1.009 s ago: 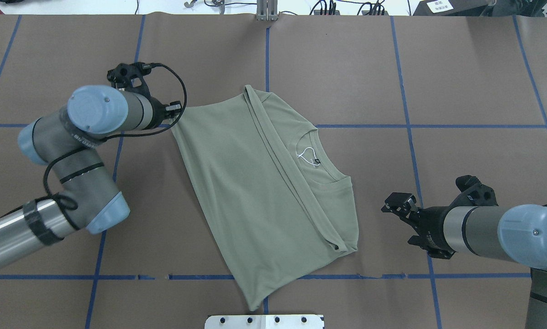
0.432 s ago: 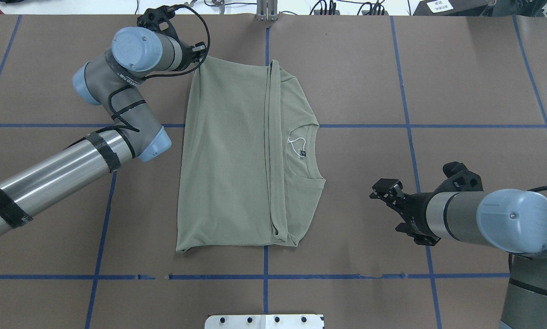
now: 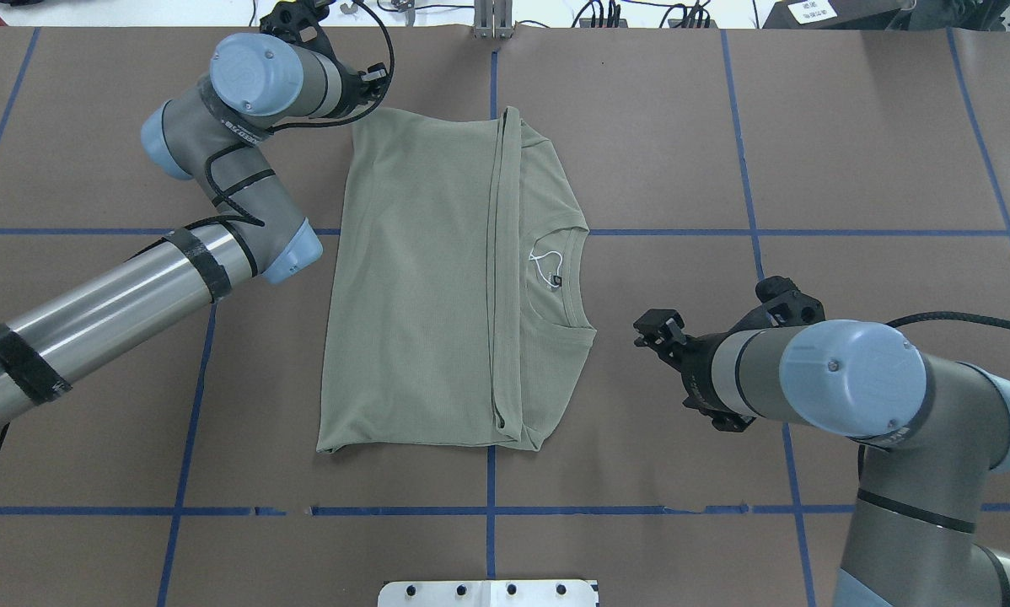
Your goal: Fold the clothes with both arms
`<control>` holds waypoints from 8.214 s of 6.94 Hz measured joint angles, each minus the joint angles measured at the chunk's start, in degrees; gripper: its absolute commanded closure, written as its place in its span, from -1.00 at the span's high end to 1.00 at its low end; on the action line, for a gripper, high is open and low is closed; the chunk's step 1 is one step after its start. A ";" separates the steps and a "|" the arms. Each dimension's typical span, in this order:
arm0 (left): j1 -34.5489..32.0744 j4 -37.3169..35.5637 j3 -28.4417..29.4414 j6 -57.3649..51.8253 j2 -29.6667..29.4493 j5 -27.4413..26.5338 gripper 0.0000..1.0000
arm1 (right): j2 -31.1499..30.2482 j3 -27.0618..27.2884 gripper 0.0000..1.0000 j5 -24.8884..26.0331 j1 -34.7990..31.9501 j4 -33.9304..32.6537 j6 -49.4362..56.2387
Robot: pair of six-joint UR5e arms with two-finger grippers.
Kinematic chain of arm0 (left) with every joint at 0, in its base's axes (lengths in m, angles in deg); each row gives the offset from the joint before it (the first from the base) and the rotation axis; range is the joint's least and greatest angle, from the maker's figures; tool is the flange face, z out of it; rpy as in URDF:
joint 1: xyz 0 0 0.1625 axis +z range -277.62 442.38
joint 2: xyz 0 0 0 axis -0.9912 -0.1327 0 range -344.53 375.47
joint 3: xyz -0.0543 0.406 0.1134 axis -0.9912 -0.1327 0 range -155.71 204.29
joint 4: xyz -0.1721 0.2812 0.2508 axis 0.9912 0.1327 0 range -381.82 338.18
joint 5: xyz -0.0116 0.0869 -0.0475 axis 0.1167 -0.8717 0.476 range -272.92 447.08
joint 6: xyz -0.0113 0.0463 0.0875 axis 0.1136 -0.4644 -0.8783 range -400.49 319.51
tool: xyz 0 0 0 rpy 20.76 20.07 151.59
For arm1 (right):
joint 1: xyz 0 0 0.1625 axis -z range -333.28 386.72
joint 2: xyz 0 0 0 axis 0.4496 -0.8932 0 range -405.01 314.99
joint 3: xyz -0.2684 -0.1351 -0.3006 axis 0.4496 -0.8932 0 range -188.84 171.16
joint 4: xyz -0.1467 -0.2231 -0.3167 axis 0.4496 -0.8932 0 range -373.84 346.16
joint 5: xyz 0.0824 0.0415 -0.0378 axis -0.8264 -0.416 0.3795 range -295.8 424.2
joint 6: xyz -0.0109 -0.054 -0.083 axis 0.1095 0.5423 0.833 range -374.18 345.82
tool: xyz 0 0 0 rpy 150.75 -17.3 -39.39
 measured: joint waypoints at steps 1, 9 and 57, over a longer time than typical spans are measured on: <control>-0.60 -0.22 -6.55 -0.05 3.99 4.52 0.16 | 4.09 -3.11 1.00 0.07 -0.13 -0.91 2.76; -1.33 -2.23 -27.65 -0.13 20.80 11.98 0.16 | 32.40 -23.97 1.00 -12.85 0.24 -29.04 59.24; -1.12 -5.15 -35.58 0.47 24.28 15.07 0.34 | 45.11 -54.49 1.00 -18.26 -12.16 -17.95 78.13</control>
